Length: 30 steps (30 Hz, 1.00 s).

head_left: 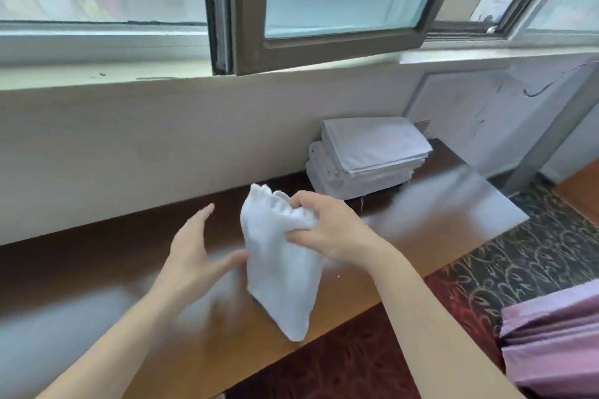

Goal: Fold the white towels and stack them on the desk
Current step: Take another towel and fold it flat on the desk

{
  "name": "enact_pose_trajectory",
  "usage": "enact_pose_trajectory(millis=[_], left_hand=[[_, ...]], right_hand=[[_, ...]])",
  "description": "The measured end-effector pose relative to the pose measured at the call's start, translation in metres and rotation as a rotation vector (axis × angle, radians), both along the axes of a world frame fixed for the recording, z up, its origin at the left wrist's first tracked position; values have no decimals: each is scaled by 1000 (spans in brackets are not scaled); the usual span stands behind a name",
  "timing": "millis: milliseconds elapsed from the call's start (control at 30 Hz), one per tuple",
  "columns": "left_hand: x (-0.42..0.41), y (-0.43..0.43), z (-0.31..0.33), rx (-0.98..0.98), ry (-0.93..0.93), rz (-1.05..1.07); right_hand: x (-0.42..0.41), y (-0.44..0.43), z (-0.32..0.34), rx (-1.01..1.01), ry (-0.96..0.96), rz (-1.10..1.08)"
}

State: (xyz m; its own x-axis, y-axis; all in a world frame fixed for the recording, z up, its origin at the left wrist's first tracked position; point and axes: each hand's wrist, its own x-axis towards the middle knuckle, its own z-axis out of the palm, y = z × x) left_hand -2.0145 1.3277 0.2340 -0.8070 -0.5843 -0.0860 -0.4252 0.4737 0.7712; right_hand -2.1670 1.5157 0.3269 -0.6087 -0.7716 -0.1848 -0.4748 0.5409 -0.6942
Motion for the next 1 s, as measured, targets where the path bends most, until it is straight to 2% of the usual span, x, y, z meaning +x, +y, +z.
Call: enact_pose_trajectory(millis=[67, 100, 167, 233, 300, 400, 533, 633, 700, 867, 1000], left_hand=[[-45, 20, 49, -150, 260, -236], [-67, 28, 69, -261, 290, -370], [-110, 38, 89, -425, 191, -559], [-150, 42, 93, -313, -29, -643], [-183, 45, 86, -129, -152, -698], [-228, 50, 76, 10, -100, -755], [-270, 63, 87, 152, 77, -831], [-290, 74, 108, 413, 209, -782], [-304, 79, 120, 546, 287, -719], [-336, 78, 138, 638, 433, -423], [-356, 73, 123, 639, 434, -14]], right_hand=[[-22, 6, 20, 70, 107, 122], [-33, 7, 26, 89, 157, 173], [-56, 8, 30, 86, 215, 226], [-80, 15, 29, 59, 195, 201], [-105, 28, 26, 30, 185, 111], [-142, 52, 16, -78, 110, -87], [-173, 87, 1, -323, -312, -270], [-184, 101, -24, -276, -540, -232], [-192, 104, -49, -240, -594, -254], [-232, 128, -96, -206, -687, -357], [-311, 165, -89, -225, -661, -390]])
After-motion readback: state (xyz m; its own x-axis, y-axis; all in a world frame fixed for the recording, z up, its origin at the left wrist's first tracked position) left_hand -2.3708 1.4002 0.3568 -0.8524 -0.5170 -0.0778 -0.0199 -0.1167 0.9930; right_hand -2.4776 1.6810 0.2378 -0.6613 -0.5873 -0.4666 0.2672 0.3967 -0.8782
